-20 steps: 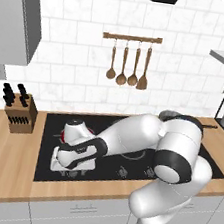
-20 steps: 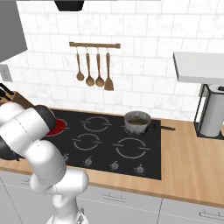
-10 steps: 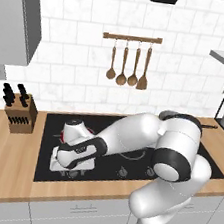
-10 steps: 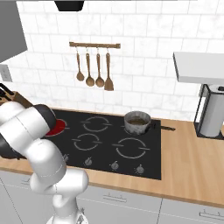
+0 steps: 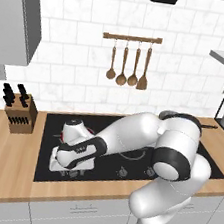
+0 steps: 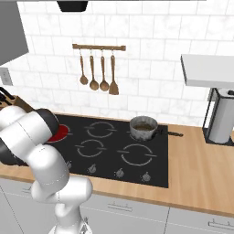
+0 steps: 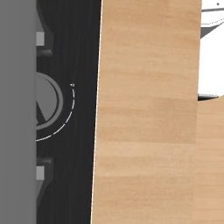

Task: Turn off the front left burner of the stove.

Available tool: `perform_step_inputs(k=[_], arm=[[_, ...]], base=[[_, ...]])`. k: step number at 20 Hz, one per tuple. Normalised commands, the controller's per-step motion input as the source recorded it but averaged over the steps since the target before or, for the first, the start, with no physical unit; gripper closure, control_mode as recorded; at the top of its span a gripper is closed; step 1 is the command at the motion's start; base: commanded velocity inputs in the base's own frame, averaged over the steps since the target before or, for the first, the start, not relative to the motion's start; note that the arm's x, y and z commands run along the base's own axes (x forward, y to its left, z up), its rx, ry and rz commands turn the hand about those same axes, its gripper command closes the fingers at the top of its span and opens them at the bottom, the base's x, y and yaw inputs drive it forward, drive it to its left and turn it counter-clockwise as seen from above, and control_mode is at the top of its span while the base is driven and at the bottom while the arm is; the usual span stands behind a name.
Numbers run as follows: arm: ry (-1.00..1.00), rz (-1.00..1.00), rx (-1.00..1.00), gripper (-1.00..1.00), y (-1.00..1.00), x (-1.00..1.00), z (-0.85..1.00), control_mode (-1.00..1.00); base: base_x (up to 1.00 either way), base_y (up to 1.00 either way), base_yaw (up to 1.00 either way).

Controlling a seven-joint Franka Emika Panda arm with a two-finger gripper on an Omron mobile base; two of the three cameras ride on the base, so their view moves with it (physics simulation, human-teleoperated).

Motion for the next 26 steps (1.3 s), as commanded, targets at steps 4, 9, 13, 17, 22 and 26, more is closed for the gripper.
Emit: perform_step_inputs(k=[4,9,13,17,22,26], arm=[[0.00,0.00,0.00,1.00,0.00,0.00,-0.06,-1.00],[0.00,0.00,0.00,1.00,0.00,0.00,-0.08,-1.00],[0.00,0.00,0.00,1.00,-0.01,0.00,-0.05,-1.00],[0.00,0.00,0.00,1.00,0.00,0.00,0.00,-1.00],[0.00,0.00,0.00,1.00,0.00,0.00,0.00,-1.00],[0.00,-0.07,0.00,1.00,0.00,0.00,-0.03,-1.00]], base=[[0.00,0.00,0.00],[0.00,0.00,0.00],[0.00,0.00,0.00],[0.00,0.00,0.00],[0.00,0.00,0.00],[0.00,0.00,0.00]])
